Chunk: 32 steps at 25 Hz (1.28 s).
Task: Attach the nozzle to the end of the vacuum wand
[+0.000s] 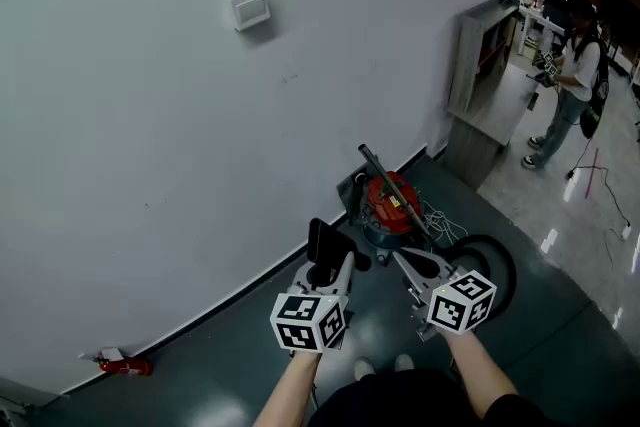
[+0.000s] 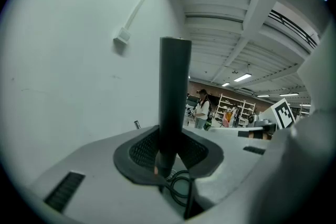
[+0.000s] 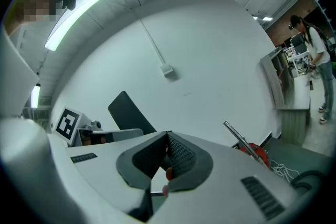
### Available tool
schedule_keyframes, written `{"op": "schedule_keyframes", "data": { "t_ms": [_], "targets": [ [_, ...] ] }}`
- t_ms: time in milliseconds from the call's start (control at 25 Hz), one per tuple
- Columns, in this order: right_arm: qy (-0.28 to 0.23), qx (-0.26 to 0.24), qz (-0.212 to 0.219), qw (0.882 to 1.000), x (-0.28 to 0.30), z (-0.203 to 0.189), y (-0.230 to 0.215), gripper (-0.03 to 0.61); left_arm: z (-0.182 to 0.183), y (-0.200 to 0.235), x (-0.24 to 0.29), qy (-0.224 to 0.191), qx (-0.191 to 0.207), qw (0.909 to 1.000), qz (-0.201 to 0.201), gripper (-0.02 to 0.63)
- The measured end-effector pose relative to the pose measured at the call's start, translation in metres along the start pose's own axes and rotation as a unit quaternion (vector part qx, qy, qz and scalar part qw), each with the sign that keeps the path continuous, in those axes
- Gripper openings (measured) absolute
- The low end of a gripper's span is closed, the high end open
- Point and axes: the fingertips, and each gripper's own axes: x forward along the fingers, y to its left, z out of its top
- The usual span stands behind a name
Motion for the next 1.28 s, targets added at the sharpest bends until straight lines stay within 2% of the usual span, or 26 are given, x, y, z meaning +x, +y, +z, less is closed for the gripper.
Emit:
{"op": "schedule_keyframes", "data": {
  "t_ms": [440, 1280],
  "targets": [
    [-0.004, 0.009, -0.026, 1.000, 0.018, -0.001, -0.024, 0.018, 0.000, 0.026, 0.026, 0.004, -0.009, 0.9999, -0.014, 0.087],
    [0.012, 0.041, -0.015, 0.999, 0.095, 0.037, -0.149, 0.018, 0.023, 0.063, 0.156, 0.035, -0.015, 0.9993, 0.004, 0.087]
  ]
}}
